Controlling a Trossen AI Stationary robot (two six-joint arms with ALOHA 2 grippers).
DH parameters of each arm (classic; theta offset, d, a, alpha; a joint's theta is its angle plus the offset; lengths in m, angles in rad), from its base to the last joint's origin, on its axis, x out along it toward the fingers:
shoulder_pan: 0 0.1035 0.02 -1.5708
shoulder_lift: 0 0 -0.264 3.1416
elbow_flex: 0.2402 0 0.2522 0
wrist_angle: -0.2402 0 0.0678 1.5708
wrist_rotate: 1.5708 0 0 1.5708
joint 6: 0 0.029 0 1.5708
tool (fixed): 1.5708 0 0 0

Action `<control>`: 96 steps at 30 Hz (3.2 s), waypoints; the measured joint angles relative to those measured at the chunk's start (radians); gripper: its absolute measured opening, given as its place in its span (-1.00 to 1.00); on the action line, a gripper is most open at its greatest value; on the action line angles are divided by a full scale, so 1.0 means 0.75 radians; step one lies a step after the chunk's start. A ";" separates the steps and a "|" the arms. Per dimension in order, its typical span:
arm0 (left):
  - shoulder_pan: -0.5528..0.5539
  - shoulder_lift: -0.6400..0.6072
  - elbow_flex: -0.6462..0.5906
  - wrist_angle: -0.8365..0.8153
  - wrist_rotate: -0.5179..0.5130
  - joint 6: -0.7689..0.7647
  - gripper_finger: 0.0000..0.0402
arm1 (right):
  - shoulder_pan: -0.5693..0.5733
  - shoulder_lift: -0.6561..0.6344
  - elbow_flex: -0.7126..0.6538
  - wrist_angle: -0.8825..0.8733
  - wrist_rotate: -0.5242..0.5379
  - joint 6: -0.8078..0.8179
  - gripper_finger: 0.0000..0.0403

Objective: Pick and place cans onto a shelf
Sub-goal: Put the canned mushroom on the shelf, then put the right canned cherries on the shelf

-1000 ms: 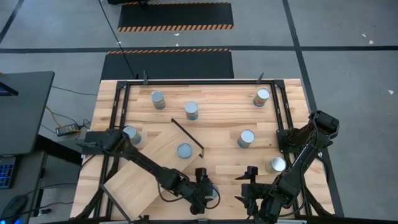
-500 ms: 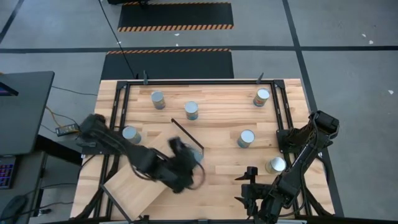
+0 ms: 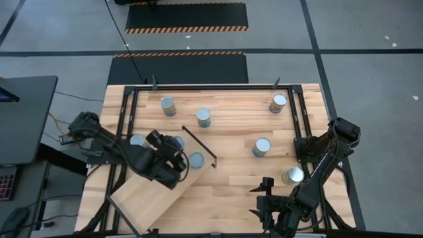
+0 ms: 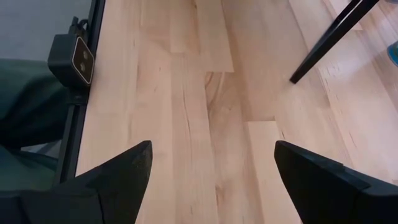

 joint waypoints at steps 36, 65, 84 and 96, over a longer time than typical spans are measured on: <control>0.105 0.049 -0.128 0.273 0.089 0.228 0.56 | -0.045 0.001 0.000 0.018 -0.068 -0.003 0.72; 0.087 -0.038 0.127 0.351 0.220 0.622 0.74 | -0.179 -0.289 0.093 -0.538 -0.004 0.033 0.72; -0.126 -0.040 -0.118 1.194 0.420 0.904 0.74 | -0.503 -0.819 -0.568 -0.506 0.072 0.313 0.93; -0.228 -0.038 -0.108 1.197 0.354 0.949 0.74 | -0.753 -0.847 -0.781 -0.039 -0.105 0.184 0.97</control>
